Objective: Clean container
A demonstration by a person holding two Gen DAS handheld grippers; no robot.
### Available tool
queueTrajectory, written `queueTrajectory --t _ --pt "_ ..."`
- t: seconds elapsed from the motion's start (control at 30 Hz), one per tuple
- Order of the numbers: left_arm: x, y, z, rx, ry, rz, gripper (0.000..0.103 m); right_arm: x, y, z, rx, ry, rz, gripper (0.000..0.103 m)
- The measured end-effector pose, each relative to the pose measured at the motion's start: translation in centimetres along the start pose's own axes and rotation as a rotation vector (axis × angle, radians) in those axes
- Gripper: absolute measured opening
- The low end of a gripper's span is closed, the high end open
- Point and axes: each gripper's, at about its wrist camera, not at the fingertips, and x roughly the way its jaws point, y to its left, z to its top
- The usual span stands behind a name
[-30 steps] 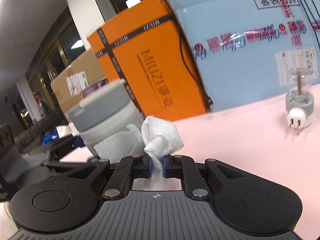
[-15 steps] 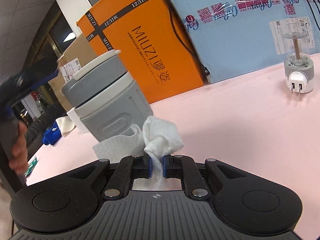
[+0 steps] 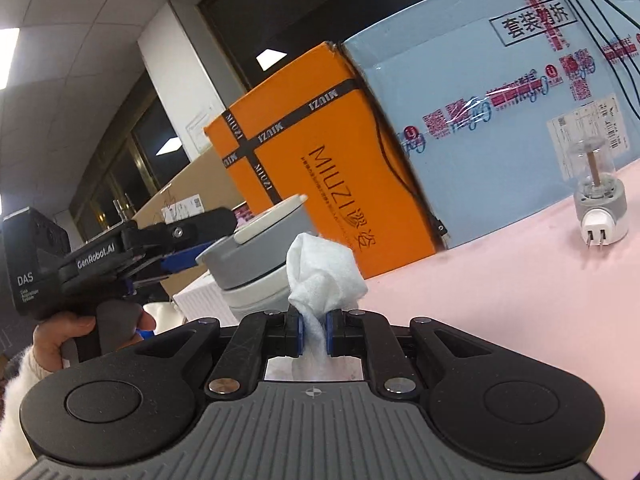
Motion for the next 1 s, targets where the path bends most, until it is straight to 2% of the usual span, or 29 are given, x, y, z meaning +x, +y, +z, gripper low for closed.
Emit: queueTrajectory --t 0.17,0.4,0.53,0.6,0.67,0.73,0.87,0.93,1.0 --pt "0.0 0.3 -0.2 -0.022 -0.008 -0.012 0.103 0.4 0.2 -0.6 -0.031 0.041 -0.022 0.012" --pt "0.0 0.3 -0.2 -0.023 -0.008 -0.019 0.103 2.3 0.2 -1.9 -0.064 0.186 -0.084 0.012" --pt "0.0 0.3 -0.2 -0.018 -0.010 -0.019 0.103 2.6 0.1 -2.1 -0.073 0.209 -0.122 0.012" --pt "0.1 0.3 -0.2 -0.019 -0.009 -0.020 0.103 2.4 0.2 -2.2 -0.087 0.205 -0.156 0.020" --pt "0.1 0.3 -0.2 -0.022 -0.008 -0.021 0.103 2.2 0.5 -2.2 -0.113 0.190 -0.199 0.054" --pt "0.1 0.3 -0.2 -0.024 -0.007 -0.023 0.103 2.1 1.1 -2.2 -0.168 0.172 -0.248 0.060" --pt "0.1 0.4 -0.2 -0.028 -0.007 -0.025 0.103 2.1 2.2 -2.4 -0.259 0.154 -0.311 0.082" --pt "0.1 0.4 -0.2 -0.028 -0.007 -0.026 0.103 2.2 2.6 -2.5 -0.296 0.146 -0.330 0.083" --pt "0.2 0.6 -0.2 -0.029 -0.007 -0.028 0.103 2.1 2.7 -2.5 -0.314 0.139 -0.313 0.082"
